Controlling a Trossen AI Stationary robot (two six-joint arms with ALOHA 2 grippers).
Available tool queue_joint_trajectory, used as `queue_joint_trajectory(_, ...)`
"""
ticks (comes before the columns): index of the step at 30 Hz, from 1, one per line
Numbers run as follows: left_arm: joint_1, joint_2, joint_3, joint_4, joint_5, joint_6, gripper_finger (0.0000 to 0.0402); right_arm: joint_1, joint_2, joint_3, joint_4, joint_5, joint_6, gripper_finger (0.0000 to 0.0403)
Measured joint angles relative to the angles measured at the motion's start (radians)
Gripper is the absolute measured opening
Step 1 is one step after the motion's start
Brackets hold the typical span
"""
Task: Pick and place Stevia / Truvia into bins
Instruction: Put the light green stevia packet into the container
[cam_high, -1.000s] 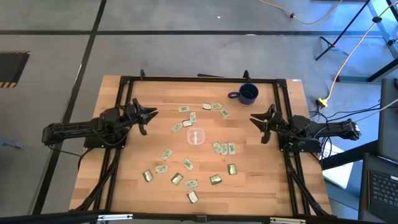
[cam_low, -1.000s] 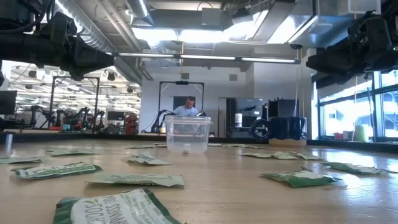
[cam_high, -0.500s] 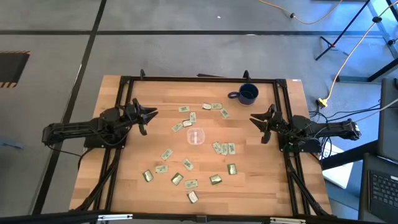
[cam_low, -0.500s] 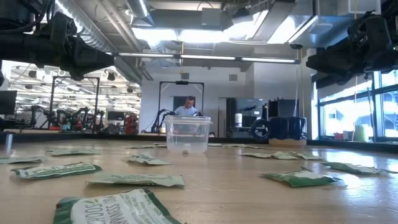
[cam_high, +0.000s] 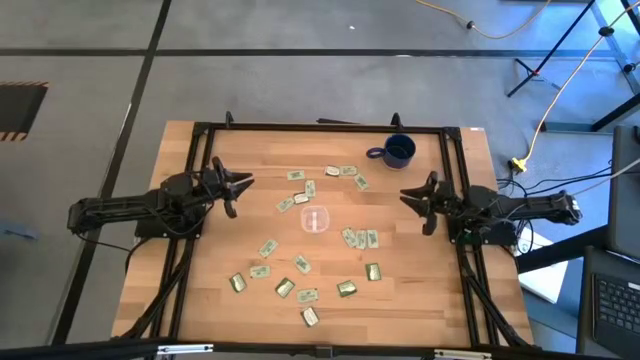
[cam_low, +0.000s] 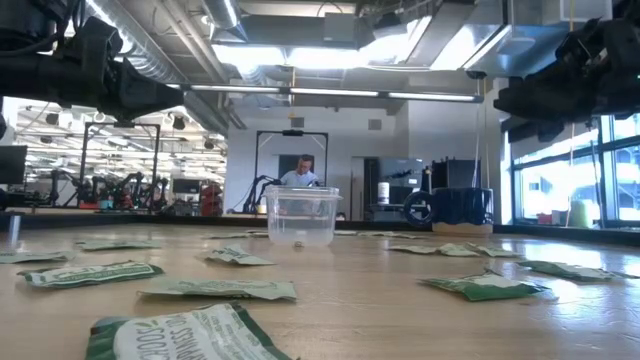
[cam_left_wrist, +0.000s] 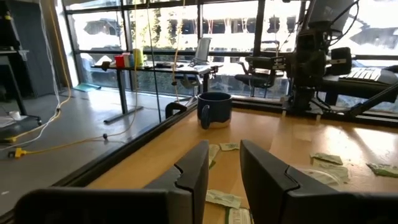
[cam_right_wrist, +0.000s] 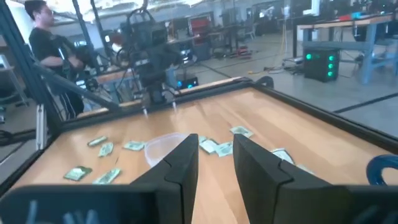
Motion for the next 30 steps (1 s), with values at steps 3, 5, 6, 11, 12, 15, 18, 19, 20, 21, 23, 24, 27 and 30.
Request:
queue_joint_trajectory(3,0.000,0.000,0.000,0.000,-0.032,0.001,0.0086,0.000,0.026,0.000,0.022,0.000,-0.006,0.0105)
queue_joint_trajectory(5,0.000,0.000,0.000,0.000,-0.057,0.001,0.0086,0.000,0.050,0.000,0.057,0.000,-0.031,0.0105)
queue_joint_trajectory(6,0.000,0.000,0.000,0.000,-0.068,0.001,0.0086,0.000,0.063,0.000,0.080,0.000,-0.048,0.0105)
queue_joint_trajectory(11,0.000,0.000,0.000,0.000,-0.084,0.001,0.0086,0.000,0.125,0.000,0.145,0.000,-0.092,0.0105)
queue_joint_trajectory(12,0.000,0.000,0.000,0.000,-0.087,0.001,0.0086,0.000,0.139,0.000,0.145,0.000,-0.084,0.0105)
queue_joint_trajectory(15,0.000,0.000,0.000,0.000,-0.087,0.001,0.0086,0.000,0.189,0.000,0.159,0.000,-0.066,0.0105)
queue_joint_trajectory(18,0.000,0.000,0.000,0.000,-0.088,0.001,0.0086,0.000,0.243,0.000,0.204,0.000,-0.052,0.0105)
queue_joint_trajectory(19,0.000,0.000,0.000,0.000,-0.088,0.001,0.0086,0.000,0.261,0.000,0.223,0.000,-0.052,0.0105)
queue_joint_trajectory(20,0.000,0.000,0.000,0.000,-0.088,0.001,0.0086,0.000,0.280,0.000,0.243,0.000,-0.052,0.0105)
queue_joint_trajectory(21,0.000,0.000,0.000,0.000,-0.088,0.002,0.0086,0.000,0.300,0.000,0.263,0.000,-0.052,0.0105)
queue_joint_trajectory(23,0.000,0.000,0.000,0.000,-0.088,0.001,0.0086,0.000,0.339,0.004,0.284,0.000,-0.052,0.0105)
queue_joint_trajectory(24,0.000,0.000,0.000,0.000,-0.088,0.001,0.0086,0.000,0.360,0.013,0.283,0.000,-0.052,0.0105)
queue_joint_trajectory(27,0.000,0.000,0.000,0.000,-0.088,0.001,0.0086,0.000,0.435,0.069,0.265,-0.002,-0.055,0.0105)
queue_joint_trajectory(30,0.000,0.000,0.000,0.000,-0.088,0.002,0.0086,0.000,0.532,0.144,0.246,-0.038,-0.082,0.0105)
